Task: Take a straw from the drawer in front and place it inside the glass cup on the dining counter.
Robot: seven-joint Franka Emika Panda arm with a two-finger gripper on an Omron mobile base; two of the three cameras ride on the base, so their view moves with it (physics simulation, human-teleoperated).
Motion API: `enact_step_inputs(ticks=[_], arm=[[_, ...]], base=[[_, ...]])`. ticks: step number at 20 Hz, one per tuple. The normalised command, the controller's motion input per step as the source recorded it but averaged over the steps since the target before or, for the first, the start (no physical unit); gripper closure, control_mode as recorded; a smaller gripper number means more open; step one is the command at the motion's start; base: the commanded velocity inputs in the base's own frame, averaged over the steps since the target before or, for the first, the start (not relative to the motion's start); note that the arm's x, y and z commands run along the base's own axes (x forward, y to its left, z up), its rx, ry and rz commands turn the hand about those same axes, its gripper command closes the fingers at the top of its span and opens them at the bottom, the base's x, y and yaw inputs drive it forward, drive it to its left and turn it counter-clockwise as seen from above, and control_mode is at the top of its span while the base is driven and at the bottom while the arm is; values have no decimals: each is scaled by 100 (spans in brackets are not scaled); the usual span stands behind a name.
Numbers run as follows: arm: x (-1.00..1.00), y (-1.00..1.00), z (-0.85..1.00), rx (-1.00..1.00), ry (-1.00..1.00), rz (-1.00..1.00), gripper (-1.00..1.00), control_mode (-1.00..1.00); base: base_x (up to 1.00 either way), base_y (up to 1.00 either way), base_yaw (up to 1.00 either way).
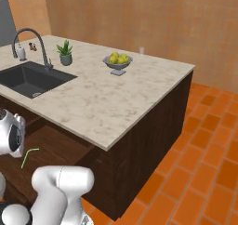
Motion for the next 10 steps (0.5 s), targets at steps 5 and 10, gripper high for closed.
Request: enact_step_inputs(ticks=[5,10], arm=[[62,26,-4,0,30,-5,-100,-100],[45,41,-14,-1,12,-1,-100,-100]], base=[[0,0,0],[0,0,0]])
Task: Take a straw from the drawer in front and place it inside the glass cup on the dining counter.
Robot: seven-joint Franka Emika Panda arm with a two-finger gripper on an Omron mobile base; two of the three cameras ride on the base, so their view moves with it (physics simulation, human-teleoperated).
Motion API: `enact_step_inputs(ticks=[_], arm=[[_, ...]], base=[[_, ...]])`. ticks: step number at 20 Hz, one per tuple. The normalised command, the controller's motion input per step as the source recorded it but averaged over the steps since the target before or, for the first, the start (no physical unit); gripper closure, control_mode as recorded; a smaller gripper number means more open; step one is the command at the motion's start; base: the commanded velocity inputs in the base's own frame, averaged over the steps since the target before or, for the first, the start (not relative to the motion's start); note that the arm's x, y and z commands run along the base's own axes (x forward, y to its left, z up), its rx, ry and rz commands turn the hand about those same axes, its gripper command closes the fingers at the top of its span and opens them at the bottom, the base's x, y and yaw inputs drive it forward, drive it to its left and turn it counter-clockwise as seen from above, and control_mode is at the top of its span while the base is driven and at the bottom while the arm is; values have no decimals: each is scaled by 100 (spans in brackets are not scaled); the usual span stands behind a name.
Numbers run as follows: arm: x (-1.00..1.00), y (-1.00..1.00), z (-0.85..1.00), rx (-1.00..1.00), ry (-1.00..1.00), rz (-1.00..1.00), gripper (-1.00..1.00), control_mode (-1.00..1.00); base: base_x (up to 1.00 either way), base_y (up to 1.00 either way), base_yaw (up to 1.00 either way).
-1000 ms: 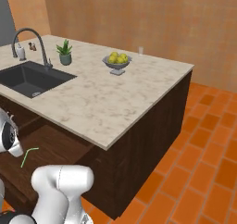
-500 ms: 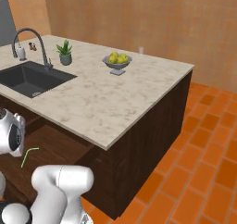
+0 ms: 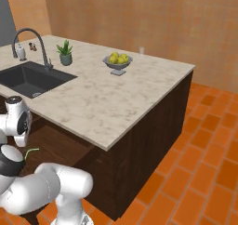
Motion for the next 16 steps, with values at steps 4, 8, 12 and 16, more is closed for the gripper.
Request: enact_step_inputs(ticks=[4,8,12,16], arm=[[32,42,-30,-4,4,0,-100,-100],[-5,17,-57,-10,0,7,-100,-100],[0,0,-52,-3,0,9,-100,-100],[7,7,-26,0,3,7,-100,-100]], base=[[0,0,0],[0,0,0],[0,0,0],[0,0,0]])
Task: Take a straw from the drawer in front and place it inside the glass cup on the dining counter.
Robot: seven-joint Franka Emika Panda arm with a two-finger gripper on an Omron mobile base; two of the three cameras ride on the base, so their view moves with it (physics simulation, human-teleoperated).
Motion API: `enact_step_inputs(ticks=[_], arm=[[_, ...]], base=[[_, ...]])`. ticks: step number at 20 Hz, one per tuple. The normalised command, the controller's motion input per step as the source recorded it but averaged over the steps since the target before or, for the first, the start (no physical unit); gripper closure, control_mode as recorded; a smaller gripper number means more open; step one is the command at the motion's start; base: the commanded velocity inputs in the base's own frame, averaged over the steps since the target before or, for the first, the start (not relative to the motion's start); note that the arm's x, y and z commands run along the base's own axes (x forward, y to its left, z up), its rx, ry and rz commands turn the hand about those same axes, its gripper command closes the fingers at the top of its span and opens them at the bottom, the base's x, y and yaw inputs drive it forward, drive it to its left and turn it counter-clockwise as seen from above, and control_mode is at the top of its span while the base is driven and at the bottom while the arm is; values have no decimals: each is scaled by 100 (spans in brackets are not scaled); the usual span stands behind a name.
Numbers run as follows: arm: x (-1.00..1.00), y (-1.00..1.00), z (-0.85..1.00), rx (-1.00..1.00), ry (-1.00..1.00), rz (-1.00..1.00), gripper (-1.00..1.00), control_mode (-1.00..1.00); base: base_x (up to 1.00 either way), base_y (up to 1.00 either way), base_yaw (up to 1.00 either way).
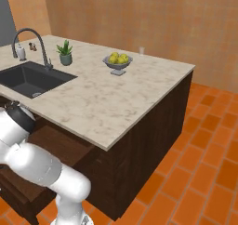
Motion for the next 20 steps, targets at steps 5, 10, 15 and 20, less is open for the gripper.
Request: enact_step_inputs(ticks=[5,10,15,20], arm=[[17,13,-35,0,6,8,-100,-100],[28,9,-27,0,5,7,-100,-100],[35,11,-1,1,2,8,-100,-100],[11,40,0,0,6,9,-100,-100]], base=[[0,0,0],[0,0,0],[0,0,0],[0,0,0]])
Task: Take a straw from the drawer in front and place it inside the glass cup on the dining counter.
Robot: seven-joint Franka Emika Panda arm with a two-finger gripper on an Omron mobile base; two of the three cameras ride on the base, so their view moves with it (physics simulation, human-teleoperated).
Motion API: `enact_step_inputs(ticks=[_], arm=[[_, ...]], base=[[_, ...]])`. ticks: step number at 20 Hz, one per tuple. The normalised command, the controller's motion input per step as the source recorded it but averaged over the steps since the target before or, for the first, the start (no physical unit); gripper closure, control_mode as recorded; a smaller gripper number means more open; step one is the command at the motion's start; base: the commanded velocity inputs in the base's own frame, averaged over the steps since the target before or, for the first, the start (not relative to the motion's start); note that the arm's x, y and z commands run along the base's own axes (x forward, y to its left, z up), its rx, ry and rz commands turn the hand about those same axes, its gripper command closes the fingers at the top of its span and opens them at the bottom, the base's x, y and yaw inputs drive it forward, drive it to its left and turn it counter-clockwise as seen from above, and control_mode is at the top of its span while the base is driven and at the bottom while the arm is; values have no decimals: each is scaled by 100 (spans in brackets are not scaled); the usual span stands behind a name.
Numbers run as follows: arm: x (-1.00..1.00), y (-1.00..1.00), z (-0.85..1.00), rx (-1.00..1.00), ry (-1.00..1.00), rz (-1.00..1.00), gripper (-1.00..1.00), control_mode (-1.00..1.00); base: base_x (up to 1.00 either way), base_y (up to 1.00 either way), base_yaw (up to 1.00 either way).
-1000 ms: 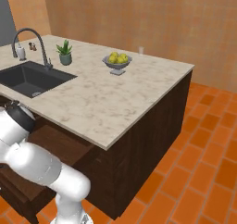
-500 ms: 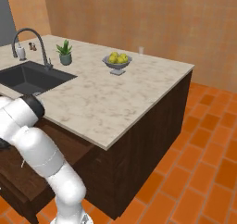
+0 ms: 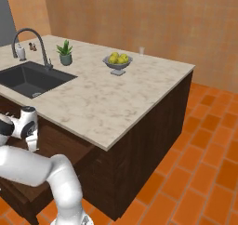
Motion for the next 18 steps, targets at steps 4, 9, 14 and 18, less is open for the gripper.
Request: enact_step_inputs(ticks=[4,9,14,18], arm=[[-5,31,-24,0,0,8,-100,-100],[1,29,-32,-3,0,2,-100,-100],[19,19,-25,-1,0,0,-100,-100],[20,4,-27,-1,0,0,-100,-100]], base=[[0,0,0],[0,0,0],[0,0,0],[0,0,0]])
